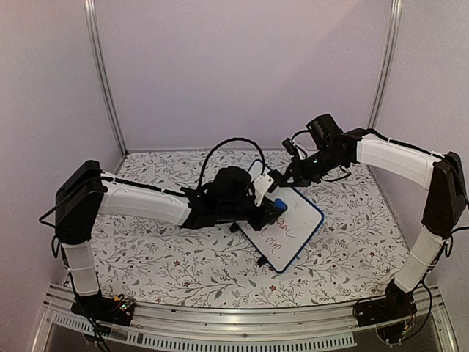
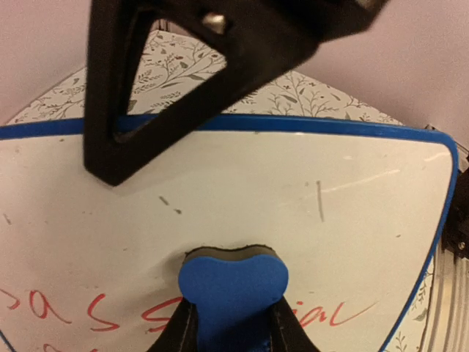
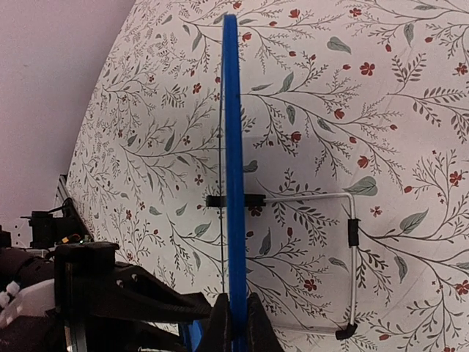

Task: Erase the whiteboard
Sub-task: Erase the whiteboard from the whiteboard stand.

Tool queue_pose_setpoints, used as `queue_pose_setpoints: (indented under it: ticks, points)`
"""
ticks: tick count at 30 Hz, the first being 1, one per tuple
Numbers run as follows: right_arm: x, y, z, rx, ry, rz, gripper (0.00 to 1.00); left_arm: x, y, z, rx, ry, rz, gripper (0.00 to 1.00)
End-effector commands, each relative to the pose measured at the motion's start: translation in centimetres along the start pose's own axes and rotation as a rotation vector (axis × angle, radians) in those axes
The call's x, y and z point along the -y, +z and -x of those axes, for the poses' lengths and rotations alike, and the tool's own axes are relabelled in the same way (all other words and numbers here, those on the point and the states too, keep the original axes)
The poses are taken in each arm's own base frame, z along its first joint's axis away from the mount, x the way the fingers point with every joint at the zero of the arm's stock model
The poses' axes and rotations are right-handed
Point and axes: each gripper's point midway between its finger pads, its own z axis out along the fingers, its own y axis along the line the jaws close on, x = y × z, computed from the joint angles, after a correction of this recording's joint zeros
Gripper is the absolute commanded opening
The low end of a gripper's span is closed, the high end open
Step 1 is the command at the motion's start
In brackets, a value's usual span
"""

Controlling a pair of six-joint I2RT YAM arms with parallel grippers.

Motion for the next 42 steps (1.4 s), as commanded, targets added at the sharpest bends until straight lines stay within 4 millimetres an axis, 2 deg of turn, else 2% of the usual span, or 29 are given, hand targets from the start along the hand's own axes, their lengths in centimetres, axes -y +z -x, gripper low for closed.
queue_pose_setpoints:
  ticks: [1, 4, 12, 15, 19, 24, 29, 34, 42]
  points:
    - [-1.6, 1.9, -2.9, -0.119, 0.056, 0.05, 0.0, -7.0, -1.3, -1.9, -0.06, -0.021, 0.19, 0.0]
    - [-1.8, 1.6, -2.7, -0.123, 0.042, 0.047, 0.0, -9.2, -2.5, -0.8, -0.041, 0.008, 0.239, 0.0]
    - [-1.5, 0.8, -2.5, -0.139, -0.012, 0.053, 0.0, -17.7, -6.5, 1.6, -0.03, 0.078, 0.376, 0.0]
    - [-1.2, 0.5, -2.4, -0.139, -0.023, 0.056, 0.0, -19.5, -7.7, 2.4, -0.015, 0.089, 0.383, 0.0]
    - [-1.1, 0.0, -1.9, -0.135, -0.024, 0.059, 0.0, -18.8, -7.9, 2.5, 0.0, 0.118, 0.332, 0.0]
    - [-1.1, -0.5, -1.5, -0.13, -0.039, 0.043, 0.0, -16.4, -7.1, 0.8, -0.015, 0.128, 0.239, 0.0]
    - [-0.4, 0.1, -1.9, -0.147, -0.031, 0.027, 0.0, -15.3, -5.7, -0.8, -0.059, 0.138, 0.214, 0.0]
    - [-0.3, 0.3, -2.0, -0.148, -0.028, 0.031, 0.0, -14.2, -5.1, -1.0, -0.053, 0.129, 0.174, 0.0]
    - [-0.1, 0.6, -2.1, -0.153, -0.028, 0.03, 0.0, -14.0, -3.9, -2.1, -0.093, 0.125, 0.155, 0.0]
